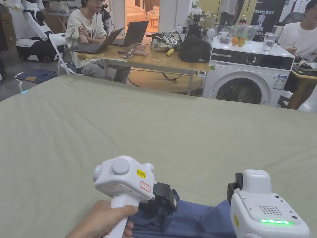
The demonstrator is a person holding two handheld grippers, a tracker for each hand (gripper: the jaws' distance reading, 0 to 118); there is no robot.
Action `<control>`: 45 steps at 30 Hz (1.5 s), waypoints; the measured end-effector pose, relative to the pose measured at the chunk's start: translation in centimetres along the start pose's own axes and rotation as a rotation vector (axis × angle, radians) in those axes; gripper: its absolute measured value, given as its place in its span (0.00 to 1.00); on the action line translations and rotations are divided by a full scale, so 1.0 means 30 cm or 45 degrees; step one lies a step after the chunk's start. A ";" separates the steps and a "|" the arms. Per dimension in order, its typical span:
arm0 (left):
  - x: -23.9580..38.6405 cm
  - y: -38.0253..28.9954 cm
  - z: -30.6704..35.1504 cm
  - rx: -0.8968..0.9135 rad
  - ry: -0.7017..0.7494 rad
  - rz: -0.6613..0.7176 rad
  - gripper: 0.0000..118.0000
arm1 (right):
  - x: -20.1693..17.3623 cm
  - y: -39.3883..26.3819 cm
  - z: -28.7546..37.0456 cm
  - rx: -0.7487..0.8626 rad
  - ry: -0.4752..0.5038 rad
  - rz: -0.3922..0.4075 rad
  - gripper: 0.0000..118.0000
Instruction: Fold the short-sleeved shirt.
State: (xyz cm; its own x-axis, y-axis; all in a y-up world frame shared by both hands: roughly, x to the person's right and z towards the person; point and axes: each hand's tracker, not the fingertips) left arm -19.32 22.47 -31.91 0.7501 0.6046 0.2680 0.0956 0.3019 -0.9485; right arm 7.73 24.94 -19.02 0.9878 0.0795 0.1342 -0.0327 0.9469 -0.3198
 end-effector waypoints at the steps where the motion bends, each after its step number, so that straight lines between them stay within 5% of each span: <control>1: 0.008 0.004 0.040 0.021 -0.015 0.003 0.48 | 0.001 0.000 0.003 0.001 0.002 0.000 0.00; 2: 0.005 0.000 0.071 0.060 -0.037 0.016 0.46 | 0.002 -0.001 0.006 0.002 0.004 0.000 0.00; 5: -0.005 0.006 0.152 0.163 -0.062 0.002 0.15 | 0.005 -0.001 0.014 0.005 0.005 -0.002 0.00; 8: -0.013 0.007 0.153 0.180 0.009 -0.011 0.06 | 0.009 0.000 0.018 0.005 0.008 -0.014 0.00; 18: -0.116 -0.055 -0.208 -0.027 -0.244 0.160 0.00 | 0.029 -0.010 0.029 0.017 0.009 -0.026 0.00; 21: -0.134 -0.080 -0.251 -0.002 -0.356 0.253 0.00 | 0.043 -0.011 0.035 0.016 0.004 -0.030 0.00; 32: -0.072 -0.034 -0.064 0.073 -0.202 0.074 0.00 | 0.061 -0.007 0.051 0.038 -0.014 -0.029 0.00; 34: -0.096 -0.028 0.036 0.129 -0.179 0.041 0.09 | 0.060 -0.005 0.051 0.045 -0.014 -0.035 0.00; 37: -0.170 -0.030 0.188 0.201 -0.144 0.050 0.37 | 0.053 0.001 0.046 0.056 -0.010 -0.048 0.00; 45: -0.423 -0.085 0.310 0.223 -0.077 0.167 0.45 | 0.015 0.003 0.027 0.050 0.019 -0.070 0.00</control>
State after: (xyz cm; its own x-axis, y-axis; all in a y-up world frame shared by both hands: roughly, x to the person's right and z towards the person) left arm -35.17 20.87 -31.32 0.7073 0.6888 0.1587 -0.1194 0.3377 -0.9337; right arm 8.06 25.31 -18.23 0.9903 0.0224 0.1368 0.0162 0.9613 -0.2749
